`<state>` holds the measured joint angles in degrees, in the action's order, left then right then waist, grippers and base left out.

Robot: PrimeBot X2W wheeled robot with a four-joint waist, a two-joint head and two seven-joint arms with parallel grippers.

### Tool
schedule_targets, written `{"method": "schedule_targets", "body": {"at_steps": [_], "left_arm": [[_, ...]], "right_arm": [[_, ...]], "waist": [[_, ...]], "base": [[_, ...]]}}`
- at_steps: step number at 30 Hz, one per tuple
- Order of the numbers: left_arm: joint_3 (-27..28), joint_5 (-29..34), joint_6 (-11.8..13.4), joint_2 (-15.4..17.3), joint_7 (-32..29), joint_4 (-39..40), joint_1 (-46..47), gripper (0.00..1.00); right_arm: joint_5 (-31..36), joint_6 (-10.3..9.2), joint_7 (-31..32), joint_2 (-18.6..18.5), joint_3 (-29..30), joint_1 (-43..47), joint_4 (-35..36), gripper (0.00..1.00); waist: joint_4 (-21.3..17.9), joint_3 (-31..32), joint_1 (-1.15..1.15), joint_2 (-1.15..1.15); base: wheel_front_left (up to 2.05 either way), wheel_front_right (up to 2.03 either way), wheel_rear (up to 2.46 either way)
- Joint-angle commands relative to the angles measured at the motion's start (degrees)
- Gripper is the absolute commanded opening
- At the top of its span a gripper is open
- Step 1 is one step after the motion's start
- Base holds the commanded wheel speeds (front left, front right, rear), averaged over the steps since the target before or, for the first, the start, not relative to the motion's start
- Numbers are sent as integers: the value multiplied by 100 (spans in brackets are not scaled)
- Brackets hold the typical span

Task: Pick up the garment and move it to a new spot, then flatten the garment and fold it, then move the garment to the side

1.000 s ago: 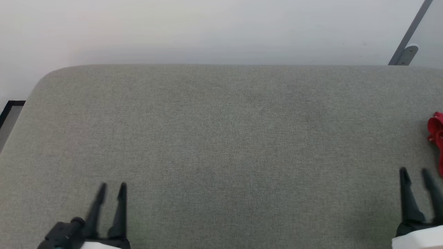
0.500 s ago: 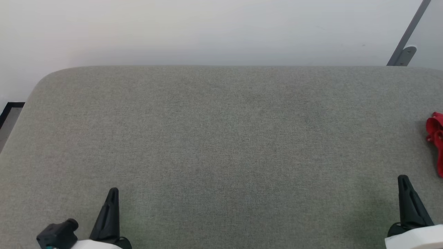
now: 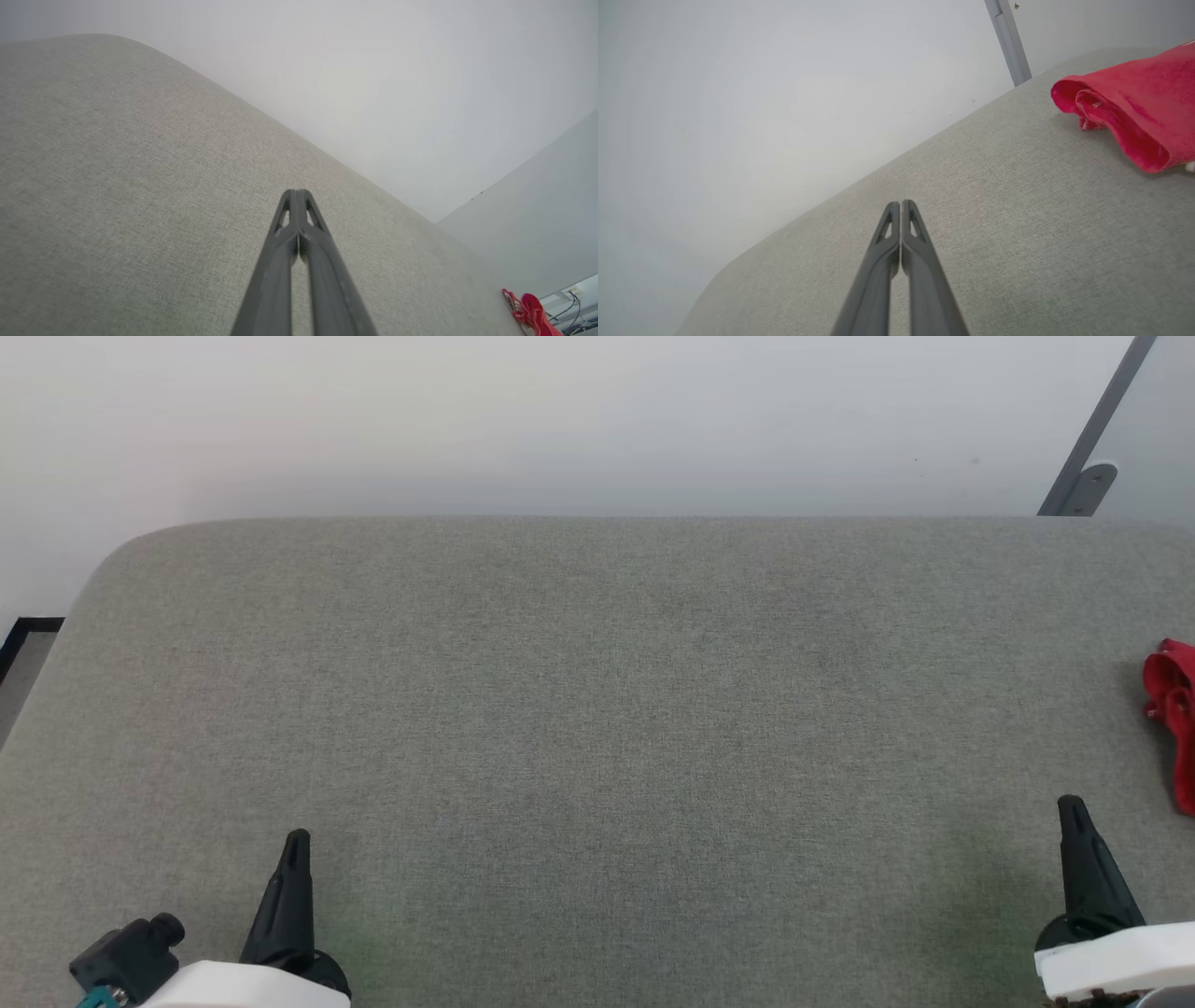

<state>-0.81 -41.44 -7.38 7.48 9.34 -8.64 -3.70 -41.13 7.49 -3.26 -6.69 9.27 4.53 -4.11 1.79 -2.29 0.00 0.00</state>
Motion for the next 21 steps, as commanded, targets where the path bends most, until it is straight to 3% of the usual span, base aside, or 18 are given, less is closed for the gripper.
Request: {"method": "schedule_targets", "body": {"at_steps": [1,21], "left_arm": [[46,-275,-5,23,-65,40,158,0],[153,-1665,-8,-48,-412,-96,395,0]], "right_arm": [[-260,1,47,-8,-10,-165,24,0],[-1590,1,304,99,-82,-433,-250,0]], "waist": [[-3,4,0,0],[-38,45,0,0]], "base": [[0,0,0],[0,0,0]]}}
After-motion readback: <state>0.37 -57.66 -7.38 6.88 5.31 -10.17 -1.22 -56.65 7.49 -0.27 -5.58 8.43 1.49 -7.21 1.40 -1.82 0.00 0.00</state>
